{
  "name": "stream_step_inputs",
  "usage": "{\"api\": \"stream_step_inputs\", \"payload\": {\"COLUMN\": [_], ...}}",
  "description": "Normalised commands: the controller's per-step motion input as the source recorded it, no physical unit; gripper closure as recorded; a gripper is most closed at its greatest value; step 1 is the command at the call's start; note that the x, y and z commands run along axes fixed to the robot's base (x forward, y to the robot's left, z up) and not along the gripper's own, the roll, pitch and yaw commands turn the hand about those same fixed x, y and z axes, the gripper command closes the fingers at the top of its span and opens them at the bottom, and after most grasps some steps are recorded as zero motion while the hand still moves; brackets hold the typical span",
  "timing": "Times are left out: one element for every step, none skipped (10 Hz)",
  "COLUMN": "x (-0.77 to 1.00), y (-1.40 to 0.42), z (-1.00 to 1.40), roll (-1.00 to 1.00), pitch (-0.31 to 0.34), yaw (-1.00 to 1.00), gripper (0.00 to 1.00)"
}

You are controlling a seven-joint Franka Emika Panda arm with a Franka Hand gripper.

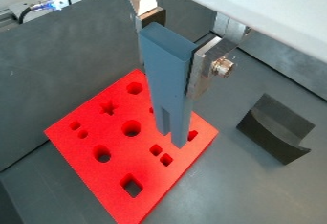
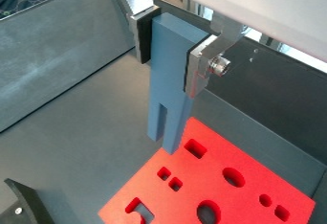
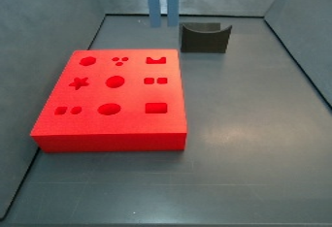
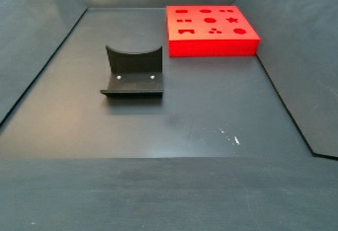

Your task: Insert the double-square object.

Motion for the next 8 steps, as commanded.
{"api": "stream_step_inputs", "payload": {"x": [0.0, 0.03, 0.04, 0.06, 0.0, 0.0, 0.0, -0.03], "y": [0.0, 0.0, 0.03, 0.03, 0.05, 0.05, 0.12, 0.15], "z": [0.0, 0.0, -0.05, -0.07, -0.1, -0.17, -0.23, -0.42], "roll": [-0.06, 0.0, -0.19, -0.21, -0.18, -0.26, -0.27, -0.12], "pitch": [0.0, 0.0, 0.0, 0.0, 0.0, 0.0, 0.0, -0.037], "yaw": [0.0, 0.0, 0.04, 0.08, 0.05, 0.04, 0.04, 0.0], "gripper": [1.0, 1.0, 1.0, 1.0, 1.0, 1.0, 1.0, 1.0]}}
